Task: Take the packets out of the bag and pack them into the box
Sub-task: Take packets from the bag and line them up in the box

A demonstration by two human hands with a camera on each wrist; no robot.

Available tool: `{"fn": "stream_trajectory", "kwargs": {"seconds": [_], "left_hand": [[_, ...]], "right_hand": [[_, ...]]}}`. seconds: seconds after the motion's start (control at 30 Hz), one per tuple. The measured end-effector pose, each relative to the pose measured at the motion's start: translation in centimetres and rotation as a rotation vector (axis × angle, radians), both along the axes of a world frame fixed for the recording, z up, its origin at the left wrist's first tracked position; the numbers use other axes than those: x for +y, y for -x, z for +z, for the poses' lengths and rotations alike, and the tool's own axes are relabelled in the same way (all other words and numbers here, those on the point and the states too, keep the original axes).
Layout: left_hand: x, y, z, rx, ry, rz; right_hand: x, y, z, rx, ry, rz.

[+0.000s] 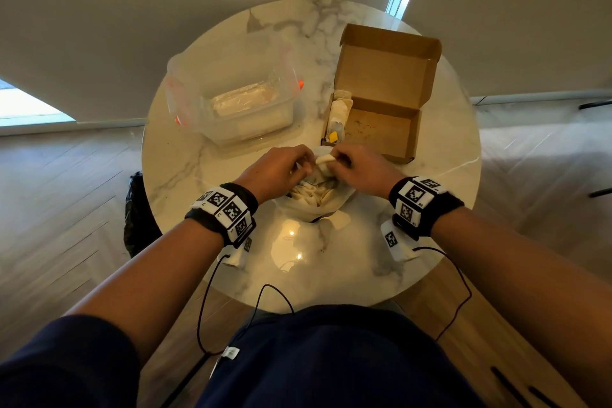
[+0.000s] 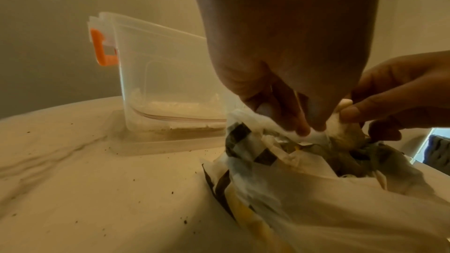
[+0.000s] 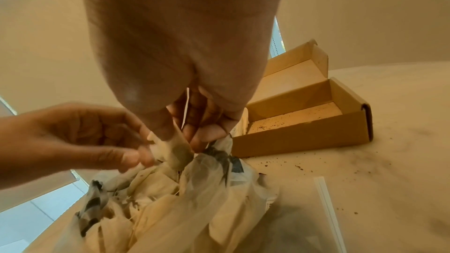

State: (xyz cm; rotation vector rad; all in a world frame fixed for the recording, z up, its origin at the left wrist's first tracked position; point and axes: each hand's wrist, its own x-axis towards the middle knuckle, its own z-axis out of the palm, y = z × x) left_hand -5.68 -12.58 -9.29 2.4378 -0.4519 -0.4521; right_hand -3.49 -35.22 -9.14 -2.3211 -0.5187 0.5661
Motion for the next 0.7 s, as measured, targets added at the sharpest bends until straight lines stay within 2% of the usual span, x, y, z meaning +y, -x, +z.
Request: {"fn": "stream_trajectory", "kwargs": {"seconds": [0.1, 0.2, 0.5, 0.7], "left_hand": [[-0.2, 0.0, -0.9, 0.088, -0.087, 0.011], [-0.7, -0.3, -1.7, 0.104, -0.121, -0.019], [-2.8, -1.6, -2.9, 0.076, -0.177, 0.033], [-2.9, -1.5, -2.9, 0.022, -0.169, -0.018]], "right_hand": [[-0.5, -0.2, -0.3, 0.007, -0.035, -0.095], [-0.7, -0.4, -0.2, 0.025, -0.053, -0.163], [-1.4, -0.6, -0.5, 0.054, -0.085, -0.147], [-1.7, -0.7, -0.7, 0.062, -0.096, -0.139]]}}
